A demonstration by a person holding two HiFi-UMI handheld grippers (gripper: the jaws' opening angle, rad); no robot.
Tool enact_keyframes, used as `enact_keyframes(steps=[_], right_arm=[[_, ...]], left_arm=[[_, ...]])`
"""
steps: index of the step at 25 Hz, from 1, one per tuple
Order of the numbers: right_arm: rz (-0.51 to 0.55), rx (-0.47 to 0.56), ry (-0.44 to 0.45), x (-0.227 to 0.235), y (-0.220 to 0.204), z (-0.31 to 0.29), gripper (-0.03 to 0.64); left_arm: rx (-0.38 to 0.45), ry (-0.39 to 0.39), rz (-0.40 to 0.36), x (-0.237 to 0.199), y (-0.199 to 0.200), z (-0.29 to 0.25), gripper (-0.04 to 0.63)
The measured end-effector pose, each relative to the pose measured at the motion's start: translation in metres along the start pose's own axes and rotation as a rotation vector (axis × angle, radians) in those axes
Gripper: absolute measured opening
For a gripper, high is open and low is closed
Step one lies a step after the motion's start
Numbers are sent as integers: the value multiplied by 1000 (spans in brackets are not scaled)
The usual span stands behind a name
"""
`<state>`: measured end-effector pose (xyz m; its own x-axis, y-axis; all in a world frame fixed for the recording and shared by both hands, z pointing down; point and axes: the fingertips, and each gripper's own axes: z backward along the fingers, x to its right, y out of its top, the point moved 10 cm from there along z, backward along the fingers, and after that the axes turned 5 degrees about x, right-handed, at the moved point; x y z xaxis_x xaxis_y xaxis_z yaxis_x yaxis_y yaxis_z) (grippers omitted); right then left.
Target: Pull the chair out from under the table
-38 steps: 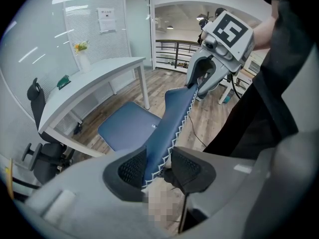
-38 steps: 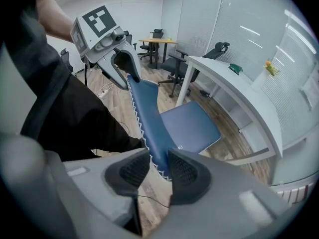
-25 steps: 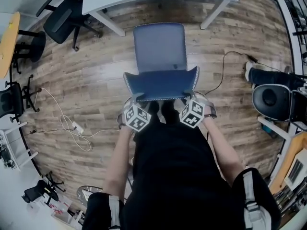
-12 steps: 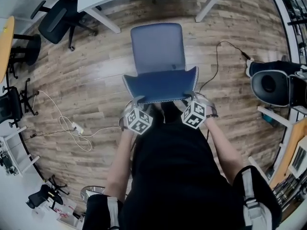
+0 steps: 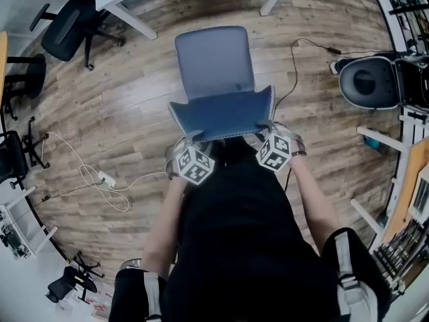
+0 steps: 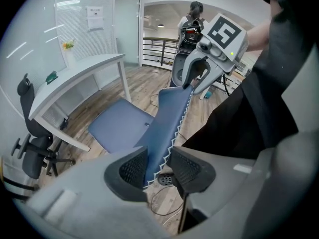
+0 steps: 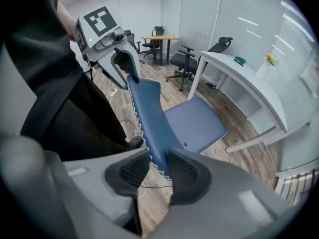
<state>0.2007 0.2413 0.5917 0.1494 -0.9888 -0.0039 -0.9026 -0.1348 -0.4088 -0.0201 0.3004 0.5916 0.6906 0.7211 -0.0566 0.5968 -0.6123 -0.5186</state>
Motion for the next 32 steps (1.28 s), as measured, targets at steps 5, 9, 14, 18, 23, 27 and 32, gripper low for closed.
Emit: enact_keyframes(steps=[5,9,14,18,23,27,32], right_arm=[[-6,-18,0,-20,-5,3,124],[-14,-33,-3,-35,-12,2,126],[-34,-46,-30,-37,-9,1,132],[-59,-43,-71,-28,-3,2,137],[-59,-41,-94,-15,3,4,138],[-57,-40,-121,-9,8,6,138],[-55,-45,-144,-4,12,5,139]], left_arm=[[6,-48,-10,15,-11,6,144],[8,-97,-7,25,-18,6,143],[38,-114,-1,21,-22,10,143],[63,-104,-2,12,-17,11,143],[85,-81,-1,2,-7,11,144],[111,-66,27,-4,-4,13,146],[142,-55,69,-9,-1,14,163]])
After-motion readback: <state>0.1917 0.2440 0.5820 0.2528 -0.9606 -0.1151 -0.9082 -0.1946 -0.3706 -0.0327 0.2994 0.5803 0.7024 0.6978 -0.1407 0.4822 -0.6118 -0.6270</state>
